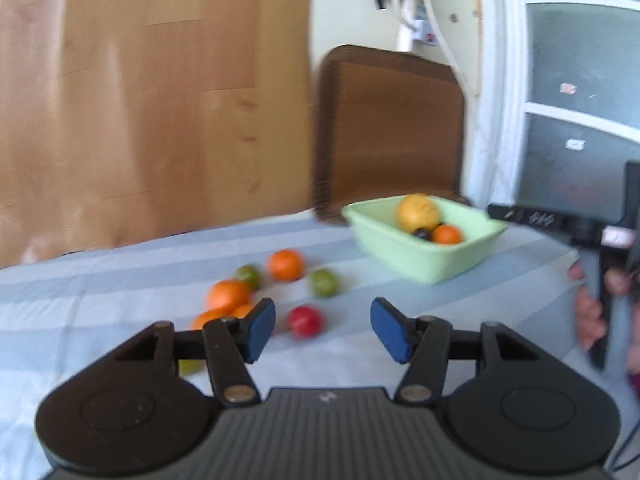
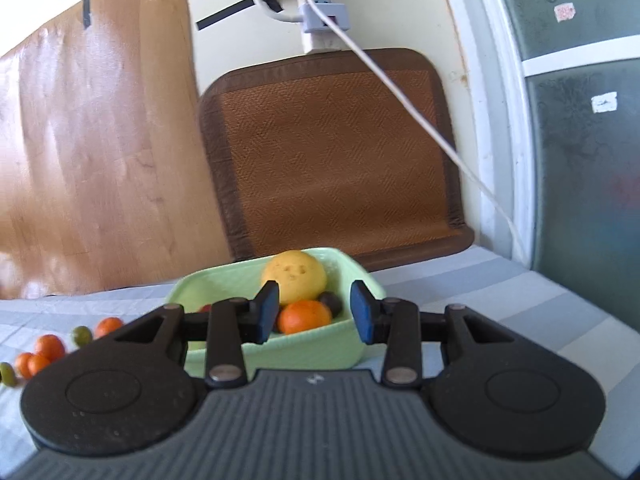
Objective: Organize fruits
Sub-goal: 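Close the right gripper around a red tomato while the left gripper returns to the pile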
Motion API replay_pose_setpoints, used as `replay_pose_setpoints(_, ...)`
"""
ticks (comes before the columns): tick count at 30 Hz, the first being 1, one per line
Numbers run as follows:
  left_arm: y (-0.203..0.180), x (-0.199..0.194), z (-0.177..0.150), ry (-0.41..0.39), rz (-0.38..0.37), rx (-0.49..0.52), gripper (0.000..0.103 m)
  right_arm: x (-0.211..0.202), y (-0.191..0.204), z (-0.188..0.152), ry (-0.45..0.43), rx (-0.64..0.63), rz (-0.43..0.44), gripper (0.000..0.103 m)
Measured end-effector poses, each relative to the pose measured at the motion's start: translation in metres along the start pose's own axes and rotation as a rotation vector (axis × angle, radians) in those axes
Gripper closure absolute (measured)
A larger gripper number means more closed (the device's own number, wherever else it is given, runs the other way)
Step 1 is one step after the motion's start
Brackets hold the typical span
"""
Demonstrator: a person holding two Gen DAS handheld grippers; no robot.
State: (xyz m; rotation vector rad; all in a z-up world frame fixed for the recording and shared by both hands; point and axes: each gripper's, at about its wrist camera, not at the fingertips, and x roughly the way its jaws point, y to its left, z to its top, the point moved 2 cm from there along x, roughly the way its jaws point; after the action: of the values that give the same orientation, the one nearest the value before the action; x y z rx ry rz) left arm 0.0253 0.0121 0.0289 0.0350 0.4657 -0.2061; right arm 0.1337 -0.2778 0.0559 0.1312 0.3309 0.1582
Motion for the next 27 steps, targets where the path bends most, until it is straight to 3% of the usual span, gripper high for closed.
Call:
replay_pose_setpoints(7, 0.051, -0.013, -0.031, 0.037, 0.105, -0.082, 0.049, -0.018, 0.079, -0.023, 0.103, -0.078, 0.194, 0.061)
replay_pose_setpoints(11, 0.063, -0.015, -0.028, 0.025, 0.097, -0.142, 0.049, -0.01, 0.123, -0.032, 0.197, -0.152, 0.294, 0.061)
replay_pose_setpoints(15, 0.071, -0.006, -0.021, 0.056, 0.122, -0.14, 0.049, -0.001, 0.157, -0.042, 0.238, -0.268, 0.339, 0.061)
replay_pose_setpoints(19, 0.075, 0.008, -0.01, 0.072, 0.126, -0.101, 0.047, 0.019, 0.17, -0.047, 0.291, -0.3, 0.343, 0.061)
replay_pose_setpoints(23, 0.078, 0.033, -0.011, 0.139, 0.14, -0.087, 0.047, 0.031, 0.177, -0.048, 0.321, -0.324, 0.368, 0.061)
replay_pose_setpoints(26, 0.079, 0.043, -0.015, 0.18, 0.122, -0.097, 0.056, 0.038, 0.186, -0.048, 0.339, -0.36, 0.392, 0.06)
replay_pose_setpoints(27, 0.079, 0.044, -0.016, 0.182, 0.119, -0.097, 0.065, 0.04, 0.189, -0.05, 0.35, -0.374, 0.395, 0.06)
